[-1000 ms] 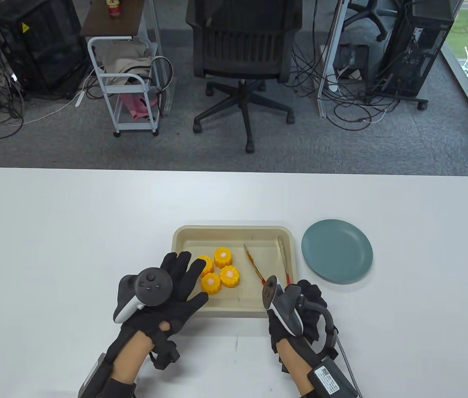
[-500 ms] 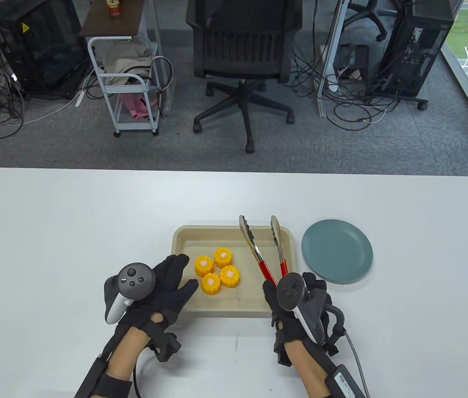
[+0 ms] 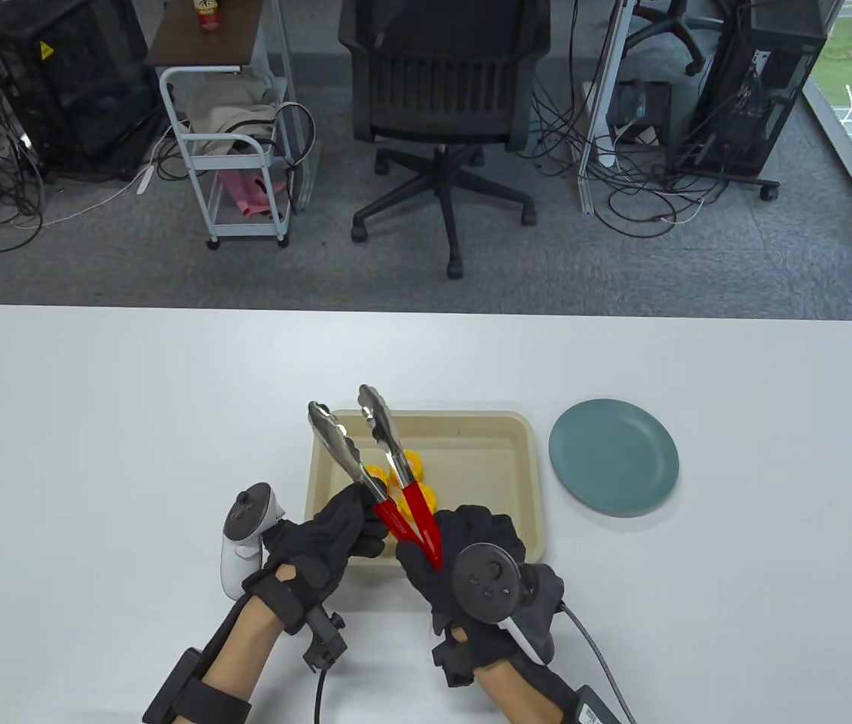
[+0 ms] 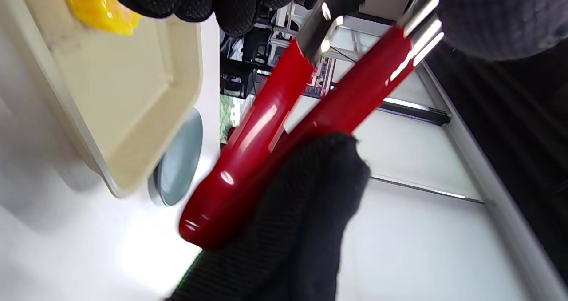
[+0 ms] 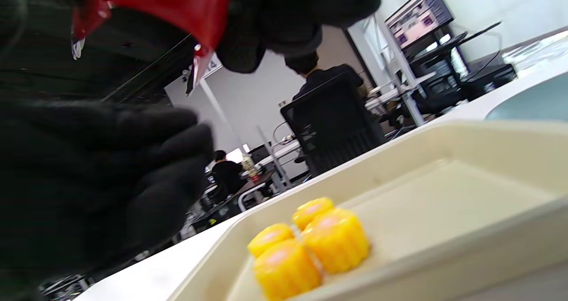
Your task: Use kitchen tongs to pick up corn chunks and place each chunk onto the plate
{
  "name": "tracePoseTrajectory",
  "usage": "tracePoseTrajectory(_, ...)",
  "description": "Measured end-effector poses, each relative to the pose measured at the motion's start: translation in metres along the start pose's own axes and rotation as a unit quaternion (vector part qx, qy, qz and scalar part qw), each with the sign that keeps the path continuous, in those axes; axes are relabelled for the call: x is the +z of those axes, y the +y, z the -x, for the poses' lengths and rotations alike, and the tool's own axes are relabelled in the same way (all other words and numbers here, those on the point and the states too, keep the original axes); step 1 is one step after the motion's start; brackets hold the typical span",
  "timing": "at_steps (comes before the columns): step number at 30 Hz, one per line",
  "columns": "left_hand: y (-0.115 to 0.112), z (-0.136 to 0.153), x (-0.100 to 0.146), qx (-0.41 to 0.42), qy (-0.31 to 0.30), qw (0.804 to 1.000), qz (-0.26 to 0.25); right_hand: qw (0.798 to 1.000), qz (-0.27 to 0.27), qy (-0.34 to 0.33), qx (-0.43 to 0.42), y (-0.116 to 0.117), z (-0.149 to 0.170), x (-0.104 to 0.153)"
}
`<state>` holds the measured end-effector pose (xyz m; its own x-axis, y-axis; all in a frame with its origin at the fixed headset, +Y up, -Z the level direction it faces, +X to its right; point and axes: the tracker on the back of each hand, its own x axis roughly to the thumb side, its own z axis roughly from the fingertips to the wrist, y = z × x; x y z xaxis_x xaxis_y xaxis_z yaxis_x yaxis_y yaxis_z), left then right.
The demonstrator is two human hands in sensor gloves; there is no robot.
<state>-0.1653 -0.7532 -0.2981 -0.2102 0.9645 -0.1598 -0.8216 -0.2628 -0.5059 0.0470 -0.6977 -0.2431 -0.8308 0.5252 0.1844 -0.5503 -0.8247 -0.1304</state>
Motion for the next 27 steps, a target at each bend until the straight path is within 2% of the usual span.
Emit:
tracePoseTrajectory(3,-0.006,0.003,-0.001,0.007,0.005,1.0,0.016,1.0,-0.014,-0.016,-0.011,0.009,-0.009,0.005)
tracePoseTrajectory(6,-0.009,0.005,-0.002,0.002,0.008,1.0,0.02,0.999,-0.007,-0.04,0.001,0.017,-0.015,0.01)
tracePoseTrajectory(8,-0.012,0.007,-0.001,0.027,0.01,0.999,0.026,0.999,-0.001,-0.043,0.004,0.019,-0.014,0.011)
tracePoseTrajectory(11,-0.015,0.007,-0.003,0.063,-0.002,0.998,0.023,0.999,-0.019,-0.03,-0.027,0.023,-0.013,0.01)
tracePoseTrajectory(14,-0.017,0.005,-0.004,0.082,-0.016,0.996,0.018,0.999,-0.032,-0.036,-0.019,0.024,-0.013,0.009)
tracePoseTrajectory(16,-0.013,0.002,-0.004,0.086,-0.029,0.996,0.014,0.998,-0.027,-0.061,0.014,0.021,-0.012,0.008)
tracePoseTrajectory(19,-0.002,-0.002,-0.002,0.08,-0.042,0.996,-0.005,0.997,-0.005,-0.079,0.02,0.012,-0.007,0.006)
tracePoseTrajectory(25,0.017,-0.007,0.002,0.038,-0.047,0.998,-0.032,0.998,0.009,-0.062,-0.007,-0.004,0.011,-0.006)
tracePoseTrajectory(27,0.02,-0.009,0.002,0.033,-0.06,0.997,-0.02,0.998,0.019,-0.062,-0.004,-0.01,0.016,-0.009)
